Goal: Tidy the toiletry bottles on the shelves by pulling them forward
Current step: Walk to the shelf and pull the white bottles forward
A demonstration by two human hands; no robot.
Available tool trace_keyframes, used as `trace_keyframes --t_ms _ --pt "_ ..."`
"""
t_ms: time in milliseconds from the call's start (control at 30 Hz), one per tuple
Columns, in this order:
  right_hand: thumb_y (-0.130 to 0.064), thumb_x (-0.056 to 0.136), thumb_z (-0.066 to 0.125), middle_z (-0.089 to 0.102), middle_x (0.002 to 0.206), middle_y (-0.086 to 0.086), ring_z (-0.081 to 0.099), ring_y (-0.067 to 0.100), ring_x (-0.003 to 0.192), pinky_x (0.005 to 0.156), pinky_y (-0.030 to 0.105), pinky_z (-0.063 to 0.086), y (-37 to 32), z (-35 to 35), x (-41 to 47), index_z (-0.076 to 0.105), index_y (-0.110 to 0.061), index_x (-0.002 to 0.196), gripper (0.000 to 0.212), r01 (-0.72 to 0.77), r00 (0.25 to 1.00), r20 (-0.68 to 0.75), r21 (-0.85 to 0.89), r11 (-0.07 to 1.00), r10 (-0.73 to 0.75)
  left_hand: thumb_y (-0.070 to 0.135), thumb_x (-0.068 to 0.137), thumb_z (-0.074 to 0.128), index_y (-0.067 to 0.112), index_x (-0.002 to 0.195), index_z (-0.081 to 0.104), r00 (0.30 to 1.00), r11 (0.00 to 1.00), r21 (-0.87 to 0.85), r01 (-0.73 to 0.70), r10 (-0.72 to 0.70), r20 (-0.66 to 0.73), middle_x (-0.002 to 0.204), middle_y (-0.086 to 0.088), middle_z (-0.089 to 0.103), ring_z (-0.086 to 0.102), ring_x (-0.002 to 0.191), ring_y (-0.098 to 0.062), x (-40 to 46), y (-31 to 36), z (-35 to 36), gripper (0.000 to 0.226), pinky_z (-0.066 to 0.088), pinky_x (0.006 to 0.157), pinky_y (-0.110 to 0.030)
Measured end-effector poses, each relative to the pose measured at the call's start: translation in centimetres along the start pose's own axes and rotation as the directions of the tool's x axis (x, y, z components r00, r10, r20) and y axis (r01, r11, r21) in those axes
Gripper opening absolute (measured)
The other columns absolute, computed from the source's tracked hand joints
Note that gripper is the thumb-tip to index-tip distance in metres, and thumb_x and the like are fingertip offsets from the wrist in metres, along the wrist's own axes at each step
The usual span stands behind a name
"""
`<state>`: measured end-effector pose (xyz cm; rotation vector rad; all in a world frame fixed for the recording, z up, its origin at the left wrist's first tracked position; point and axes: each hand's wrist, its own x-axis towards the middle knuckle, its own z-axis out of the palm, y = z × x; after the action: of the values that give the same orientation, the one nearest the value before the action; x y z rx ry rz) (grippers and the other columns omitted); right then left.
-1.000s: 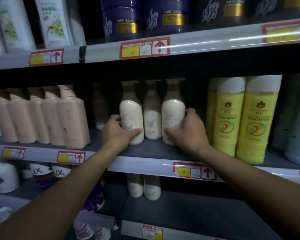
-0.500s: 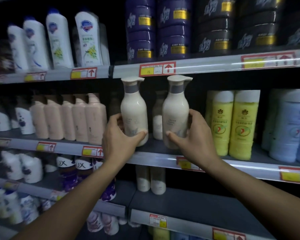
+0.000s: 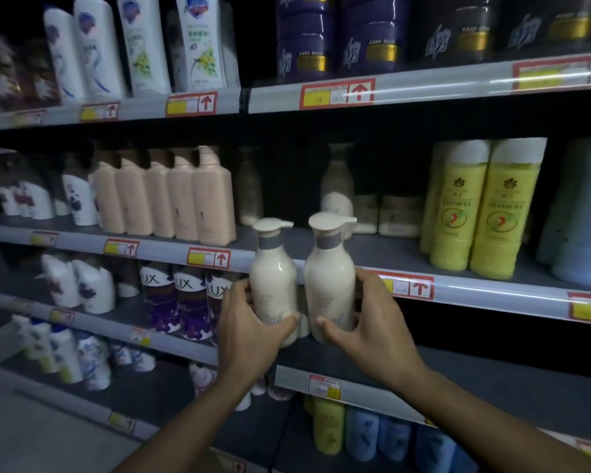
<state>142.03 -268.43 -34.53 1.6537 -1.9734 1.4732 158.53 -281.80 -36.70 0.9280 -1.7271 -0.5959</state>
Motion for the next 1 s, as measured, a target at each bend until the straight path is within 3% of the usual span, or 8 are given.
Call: trace_keyframes --t_ms 133,300,500,633,833,1000 --pt "-0.05 0.079 0.08 0.051 0.127 -0.013 0.054 0.006 0.115 0.093 0.035 0.054 3.0 2.3 -2.5 0.04 -0.034 0.143 0.078 -0.009 0.996 0.09 -0.014 1.0 0.01 0.058 0.046 0.081 0.034 0.117 0.051 0.991 0.995 0.03 0.094 -0.096 0.092 0.11 0.009 0.056 0.064 0.096 -0.016 -2.4 -2.9 1.0 0.081 0.059 0.078 -0.045" --pt "-0.051 0.076 0.079 0.051 0.128 -0.012 0.055 0.01 0.116 0.093 0.035 0.055 7.0 4.8 -4.6 0.041 -0.031 0.144 0.08 -0.057 0.975 0.211 -0.03 0.998 0.062 0.043 0.051 0.09 0.034 0.115 0.048 0.959 0.978 0.111 0.174 -0.194 0.204 0.108 0.011 0.052 0.06 0.098 -0.015 -4.5 -5.9 2.7 0.077 0.055 0.082 -0.043" --pt "-0.04 0.073 0.082 0.054 0.132 -0.007 0.056 0.012 0.121 0.096 0.026 0.048 10.3 6.5 -4.4 0.044 -0.025 0.143 0.081 -0.149 0.957 0.25 -0.013 0.989 0.147 0.057 0.047 0.083 0.034 0.113 0.046 0.925 0.962 0.181 0.204 -0.249 0.286 0.111 0.006 0.052 0.06 0.096 -0.017 -3.6 -7.5 5.1 0.079 0.058 0.081 -0.045" --pt "-0.034 0.073 0.086 0.051 0.133 -0.004 0.054 0.015 0.121 0.098 0.034 0.05 11.9 7.1 -3.0 0.043 -0.021 0.143 0.083 -0.148 0.951 0.266 -0.056 0.987 0.157 0.054 0.049 0.082 0.033 0.113 0.045 0.927 0.963 0.192 0.189 -0.24 0.288 0.109 0.003 0.052 0.059 0.097 -0.02 -1.6 -8.2 6.9 0.076 0.056 0.081 -0.045" --pt "-0.053 0.068 0.074 0.054 0.131 -0.004 0.057 0.012 0.114 0.095 0.037 0.054 13.9 8.3 -1.3 0.046 -0.023 0.141 0.084 -0.222 0.945 0.233 -0.061 0.973 0.23 0.042 0.057 0.091 0.031 0.122 0.047 0.956 0.976 0.157 0.152 -0.185 0.228 0.116 0.003 0.052 0.056 0.098 -0.017 1.0 -9.4 9.3 0.079 0.05 0.077 -0.036" --pt "-0.036 0.075 0.087 0.055 0.13 0.0 0.057 0.015 0.114 0.094 0.041 0.055 15.6 10.1 -0.8 0.047 -0.019 0.139 0.077 -0.261 0.948 0.176 -0.045 0.964 0.265 0.035 0.062 0.096 0.025 0.13 0.05 0.976 0.983 0.083 0.161 -0.172 0.136 0.117 0.005 0.049 0.054 0.099 -0.013 1.5 -10.9 11.4 0.083 0.045 0.077 -0.033"
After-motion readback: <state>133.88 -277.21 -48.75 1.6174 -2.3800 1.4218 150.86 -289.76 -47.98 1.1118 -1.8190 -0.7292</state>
